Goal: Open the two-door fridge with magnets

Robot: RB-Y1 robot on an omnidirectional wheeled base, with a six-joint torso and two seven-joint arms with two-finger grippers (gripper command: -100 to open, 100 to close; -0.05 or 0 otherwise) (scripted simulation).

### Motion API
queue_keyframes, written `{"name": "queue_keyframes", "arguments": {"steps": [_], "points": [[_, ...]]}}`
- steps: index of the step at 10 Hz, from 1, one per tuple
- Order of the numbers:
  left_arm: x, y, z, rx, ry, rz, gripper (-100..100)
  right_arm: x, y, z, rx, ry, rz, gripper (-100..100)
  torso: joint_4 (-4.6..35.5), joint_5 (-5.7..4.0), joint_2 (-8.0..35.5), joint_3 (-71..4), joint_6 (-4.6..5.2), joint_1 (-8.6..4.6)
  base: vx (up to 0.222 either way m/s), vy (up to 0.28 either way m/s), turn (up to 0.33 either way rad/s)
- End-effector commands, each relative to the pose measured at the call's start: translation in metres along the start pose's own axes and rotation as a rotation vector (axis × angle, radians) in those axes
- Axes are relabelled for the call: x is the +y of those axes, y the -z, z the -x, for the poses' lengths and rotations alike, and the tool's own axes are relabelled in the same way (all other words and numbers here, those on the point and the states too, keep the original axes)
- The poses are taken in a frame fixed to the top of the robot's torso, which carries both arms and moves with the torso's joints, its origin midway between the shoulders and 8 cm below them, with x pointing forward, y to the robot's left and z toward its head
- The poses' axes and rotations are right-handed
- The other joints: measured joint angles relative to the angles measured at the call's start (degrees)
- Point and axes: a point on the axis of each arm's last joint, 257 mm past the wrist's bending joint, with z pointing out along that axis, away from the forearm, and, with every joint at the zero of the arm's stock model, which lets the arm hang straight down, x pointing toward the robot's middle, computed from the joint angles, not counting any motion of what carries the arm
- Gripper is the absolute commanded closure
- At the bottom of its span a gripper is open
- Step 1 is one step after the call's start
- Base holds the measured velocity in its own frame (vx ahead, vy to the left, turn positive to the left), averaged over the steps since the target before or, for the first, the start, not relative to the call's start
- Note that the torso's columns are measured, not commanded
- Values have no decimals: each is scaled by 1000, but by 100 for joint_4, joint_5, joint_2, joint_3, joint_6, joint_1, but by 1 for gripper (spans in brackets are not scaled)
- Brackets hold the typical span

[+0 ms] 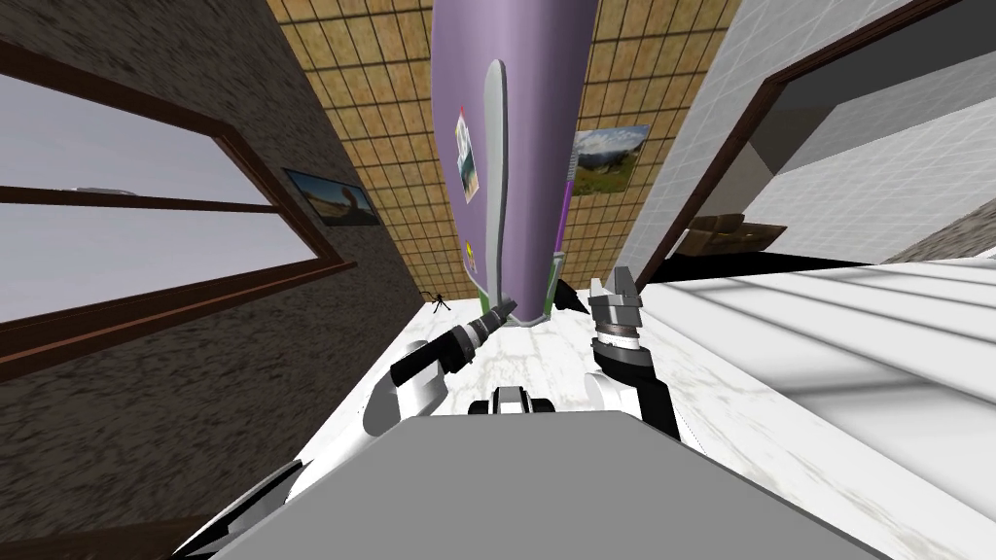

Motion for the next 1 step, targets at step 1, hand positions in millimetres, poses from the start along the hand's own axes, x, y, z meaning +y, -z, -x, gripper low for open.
{"name": "queue_keyframes", "arguments": {"steps": [1], "points": [[0, 0, 0, 0, 0, 1, 0, 0, 0, 0, 0, 0, 0, 0, -2, 0, -4, -2, 0, 0, 0, 0, 0]]}}
